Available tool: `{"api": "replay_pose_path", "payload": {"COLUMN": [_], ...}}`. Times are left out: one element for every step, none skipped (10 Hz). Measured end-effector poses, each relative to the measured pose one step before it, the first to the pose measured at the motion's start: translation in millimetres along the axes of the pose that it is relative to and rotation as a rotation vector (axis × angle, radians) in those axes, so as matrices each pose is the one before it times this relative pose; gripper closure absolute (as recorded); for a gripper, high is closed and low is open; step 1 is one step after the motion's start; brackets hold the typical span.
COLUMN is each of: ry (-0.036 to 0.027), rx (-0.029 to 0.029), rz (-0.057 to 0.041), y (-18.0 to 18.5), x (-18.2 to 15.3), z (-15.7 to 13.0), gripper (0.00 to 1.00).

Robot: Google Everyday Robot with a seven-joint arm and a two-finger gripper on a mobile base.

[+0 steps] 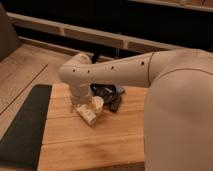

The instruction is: Place the white sponge in the ceramic cup

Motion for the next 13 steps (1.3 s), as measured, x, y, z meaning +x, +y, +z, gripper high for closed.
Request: {"api": "replay_pose_path", "payload": {"ry": [-0.00101, -0.01047, -0.04627, -0.05499, -0.04657, -0.05587, -0.05363, -0.02346, -0.00019, -0.00047, 0.0008, 0.00317, 0.00941], "rx": [0.00133, 0.01259, 0.03626, 0.02291, 0.00897, 0.00256, 0.00809, 0.00508, -0.00083, -0.00319, -0.00278, 0.00042, -0.00793], "rz": [0.00031, 0.01107, 0.02764, 0.01825, 0.00713, 0.00998, 0.02959, 0.02282, 0.00089, -0.00596, -0.00143, -0.00137, -0.02403], "y": [-0.37, -4.67, -17.56, -13.9, -7.35, -8.14, -18.02, -12.51, -0.17, 3.87, 1.32, -0.27, 0.8], "x": [-0.29, -3.43, -14.77, -15.37, -10.89, -10.67, -8.59, -4.48, 0.12, 0.38, 0.61, 0.51, 1.86], "z": [0.13, 0.32, -2.35, -5.18, -4.84, -6.94, -8.44, -3.92, 0.63, -0.24, -0.18, 1.38, 1.45], "gripper": [0.35, 0.35, 0.35, 0.35, 0.35, 0.35, 0.35, 0.35, 0.35, 0.35, 0.35, 0.35, 0.35]}}
